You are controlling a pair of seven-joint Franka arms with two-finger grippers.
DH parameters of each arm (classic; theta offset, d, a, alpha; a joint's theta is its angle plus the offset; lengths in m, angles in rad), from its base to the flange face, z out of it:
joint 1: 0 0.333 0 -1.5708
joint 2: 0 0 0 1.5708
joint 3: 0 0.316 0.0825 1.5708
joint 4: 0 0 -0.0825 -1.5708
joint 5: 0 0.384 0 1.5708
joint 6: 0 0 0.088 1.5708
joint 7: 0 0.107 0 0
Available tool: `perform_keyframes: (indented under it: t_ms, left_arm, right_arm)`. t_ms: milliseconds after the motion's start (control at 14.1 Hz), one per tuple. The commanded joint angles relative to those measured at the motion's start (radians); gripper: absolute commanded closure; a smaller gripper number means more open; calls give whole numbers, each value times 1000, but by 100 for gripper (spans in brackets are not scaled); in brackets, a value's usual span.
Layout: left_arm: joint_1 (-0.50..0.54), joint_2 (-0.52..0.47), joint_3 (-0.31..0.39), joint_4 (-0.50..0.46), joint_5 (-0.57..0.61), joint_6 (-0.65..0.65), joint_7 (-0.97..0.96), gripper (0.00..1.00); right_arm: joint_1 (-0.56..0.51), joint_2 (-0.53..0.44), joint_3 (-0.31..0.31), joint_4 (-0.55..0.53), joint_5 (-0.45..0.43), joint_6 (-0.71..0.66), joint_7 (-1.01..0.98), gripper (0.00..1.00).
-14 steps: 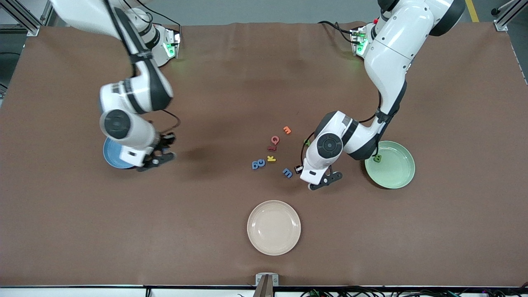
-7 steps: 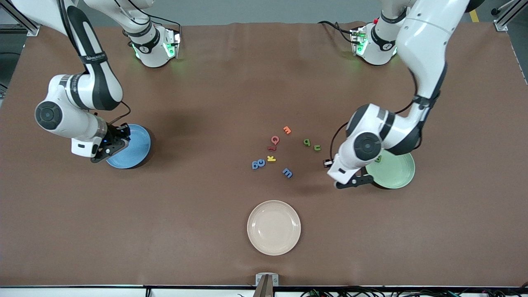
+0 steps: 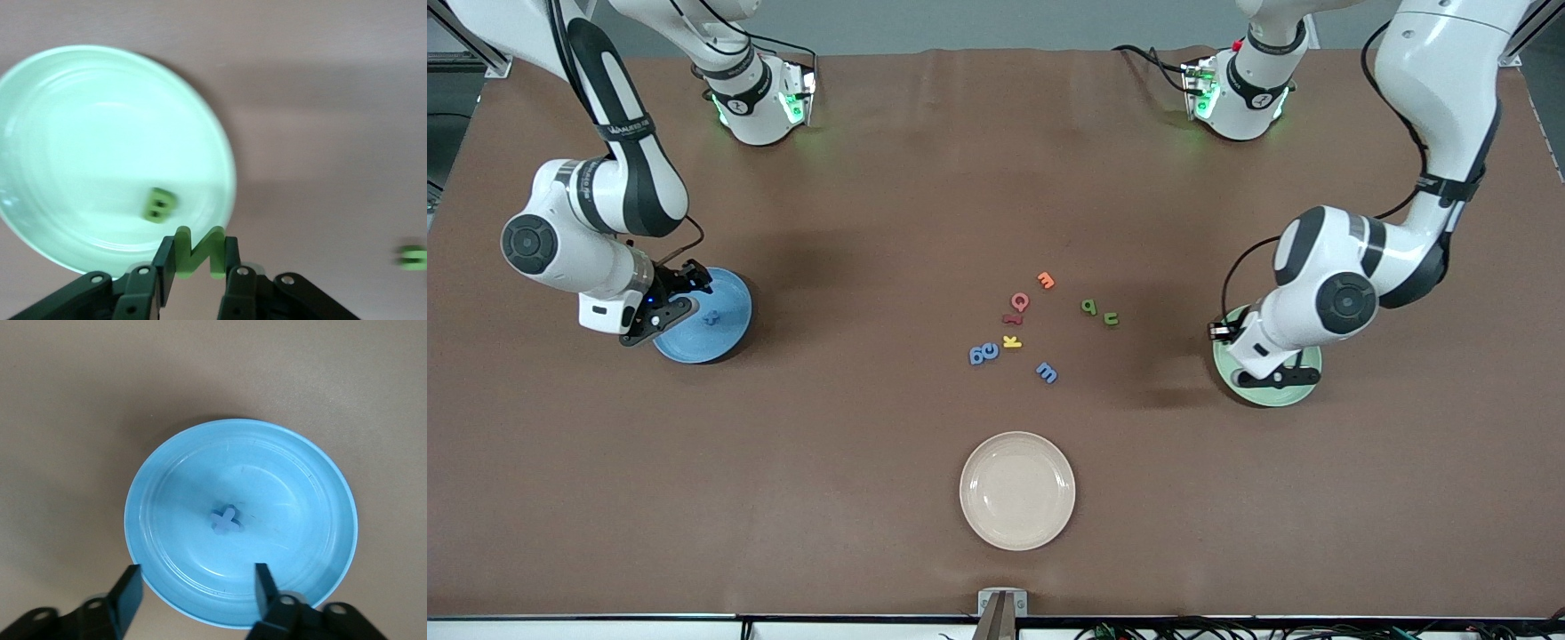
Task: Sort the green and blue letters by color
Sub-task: 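Open both grippers over the plates, dropping the x and N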
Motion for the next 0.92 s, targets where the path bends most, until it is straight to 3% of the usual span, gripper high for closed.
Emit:
perform_keyframes:
  t_ms: [0,284,568,853]
  left_arm:
    - [83,-33,-43,-80,43,52,59,77]
    - [140,-15,-43,-115,116,123,77,77]
    - [162,5,-43,-127,142,163,77,77]
    - [177,10,-43,-152,158,187,94,75]
  right_arm:
    - [-7,-38,15,10,-9,-51,68,0]
    - [12,-50,17,163,-11,-253,259,0]
    - [9,-37,15,341,-14,-388,330,0]
    - [3,112,12,590,-7,-554,529,0]
